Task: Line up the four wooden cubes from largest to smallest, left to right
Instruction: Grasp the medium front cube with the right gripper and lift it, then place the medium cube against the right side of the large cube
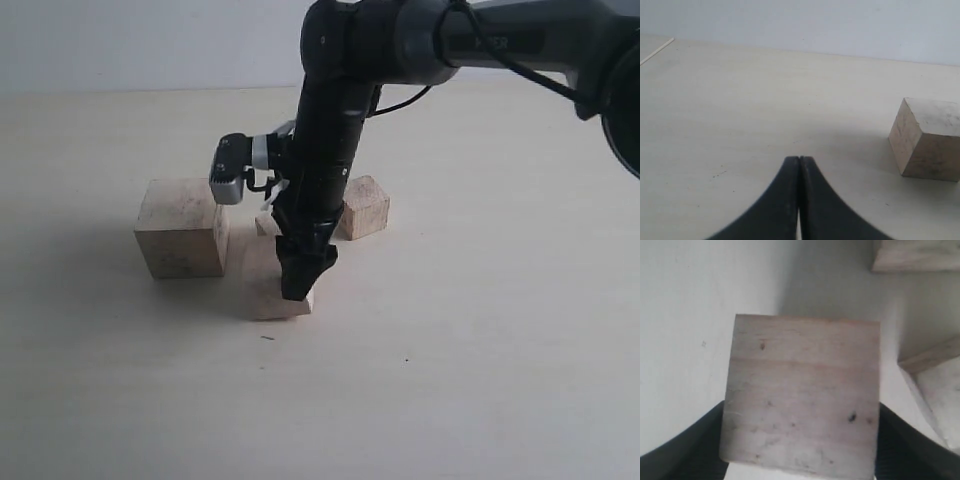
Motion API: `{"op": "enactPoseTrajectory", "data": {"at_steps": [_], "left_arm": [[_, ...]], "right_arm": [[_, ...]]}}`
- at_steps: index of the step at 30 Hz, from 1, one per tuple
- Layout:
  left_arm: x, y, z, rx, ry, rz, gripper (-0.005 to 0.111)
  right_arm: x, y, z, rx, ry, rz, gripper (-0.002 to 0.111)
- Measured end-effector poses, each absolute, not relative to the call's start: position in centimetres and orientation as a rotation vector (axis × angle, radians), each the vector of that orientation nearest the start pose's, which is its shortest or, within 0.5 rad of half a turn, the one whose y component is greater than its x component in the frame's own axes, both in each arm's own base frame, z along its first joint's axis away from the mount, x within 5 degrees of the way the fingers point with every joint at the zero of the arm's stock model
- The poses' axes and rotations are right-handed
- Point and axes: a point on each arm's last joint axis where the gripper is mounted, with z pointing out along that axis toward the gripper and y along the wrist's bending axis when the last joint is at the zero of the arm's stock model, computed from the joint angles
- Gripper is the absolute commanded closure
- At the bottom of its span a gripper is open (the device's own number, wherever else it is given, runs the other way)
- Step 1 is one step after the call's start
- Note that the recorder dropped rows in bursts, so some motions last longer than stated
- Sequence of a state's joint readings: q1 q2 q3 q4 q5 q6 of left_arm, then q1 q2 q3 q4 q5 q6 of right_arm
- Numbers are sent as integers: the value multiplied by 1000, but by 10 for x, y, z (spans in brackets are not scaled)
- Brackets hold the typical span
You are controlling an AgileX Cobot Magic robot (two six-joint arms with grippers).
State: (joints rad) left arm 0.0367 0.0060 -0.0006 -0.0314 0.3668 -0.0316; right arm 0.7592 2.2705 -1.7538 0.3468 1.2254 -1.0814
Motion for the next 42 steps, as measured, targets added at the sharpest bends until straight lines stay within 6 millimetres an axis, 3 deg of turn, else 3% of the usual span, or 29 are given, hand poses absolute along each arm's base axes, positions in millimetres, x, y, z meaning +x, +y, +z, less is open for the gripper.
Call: {"op": "enactPoseTrajectory", "data": {"at_steps": [8, 17, 27, 42], "left_arm": [[53, 1, 180, -83, 1854, -27, 107], [53, 1, 180, -83, 1854, -27, 107], [53, 1, 180, -83, 1854, -27, 107], [53, 1, 180, -83, 1854, -27, 107]], "right_arm": [[307, 328, 138, -2362, 1987, 468, 108], [318, 336, 129, -2399, 1712, 418, 108], [335, 332, 122, -2251, 1743, 464, 108], [336, 338, 119, -2211, 1687, 530, 107]]}}
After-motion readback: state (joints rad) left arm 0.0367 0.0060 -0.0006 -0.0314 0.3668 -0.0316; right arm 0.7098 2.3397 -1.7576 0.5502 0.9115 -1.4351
